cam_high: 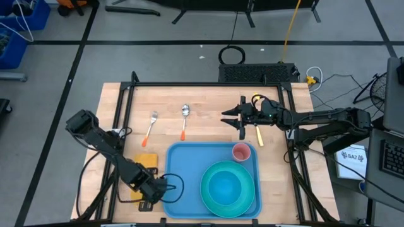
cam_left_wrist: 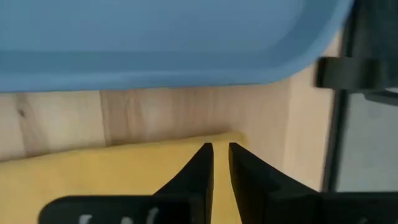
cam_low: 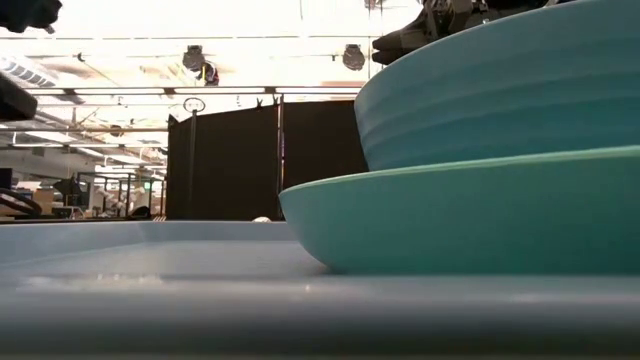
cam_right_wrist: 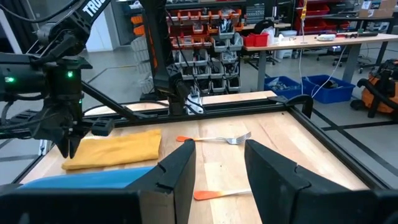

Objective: Set up tray
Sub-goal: Put the yellow table napkin on the blue tray to the left of the blue plate

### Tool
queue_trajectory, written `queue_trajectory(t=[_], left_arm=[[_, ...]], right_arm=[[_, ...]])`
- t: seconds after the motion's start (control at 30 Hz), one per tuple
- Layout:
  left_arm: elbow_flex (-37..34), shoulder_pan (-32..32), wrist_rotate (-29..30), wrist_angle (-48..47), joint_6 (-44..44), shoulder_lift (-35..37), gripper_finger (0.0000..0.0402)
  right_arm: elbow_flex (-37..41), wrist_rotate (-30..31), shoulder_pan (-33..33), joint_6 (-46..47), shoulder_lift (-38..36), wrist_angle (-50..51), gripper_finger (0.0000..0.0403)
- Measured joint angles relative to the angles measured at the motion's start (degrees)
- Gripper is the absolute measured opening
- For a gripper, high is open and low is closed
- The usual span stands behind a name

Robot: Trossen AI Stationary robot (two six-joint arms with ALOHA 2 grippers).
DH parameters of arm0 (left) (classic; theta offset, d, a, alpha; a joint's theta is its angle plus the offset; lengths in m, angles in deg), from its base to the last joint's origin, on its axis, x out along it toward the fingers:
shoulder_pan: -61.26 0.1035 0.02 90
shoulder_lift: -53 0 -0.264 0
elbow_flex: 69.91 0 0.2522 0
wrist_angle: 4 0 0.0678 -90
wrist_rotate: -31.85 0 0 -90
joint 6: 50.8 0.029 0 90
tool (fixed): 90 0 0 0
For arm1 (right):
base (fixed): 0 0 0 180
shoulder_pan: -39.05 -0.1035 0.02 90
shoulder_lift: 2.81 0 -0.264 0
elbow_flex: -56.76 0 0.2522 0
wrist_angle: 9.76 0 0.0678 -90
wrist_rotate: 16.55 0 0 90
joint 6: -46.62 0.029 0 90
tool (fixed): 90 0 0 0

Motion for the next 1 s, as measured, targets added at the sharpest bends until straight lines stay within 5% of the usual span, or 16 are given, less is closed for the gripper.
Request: queue_trajectory(t=[0.3,1.0], left_arm=[[2.86,-2.30,-6.29,0.92,3.17,-9.37,0.0024],[4.87,-3.04,-2.06,-13.12,3.73,-11.71,0.0004]], right_arm=[[-0.02,0.00,0.00,-0.01,0.00,-0.05,0.0132],[-0.04,0.00,-2.18,-0.66,0.00,-0.49,0.0132]])
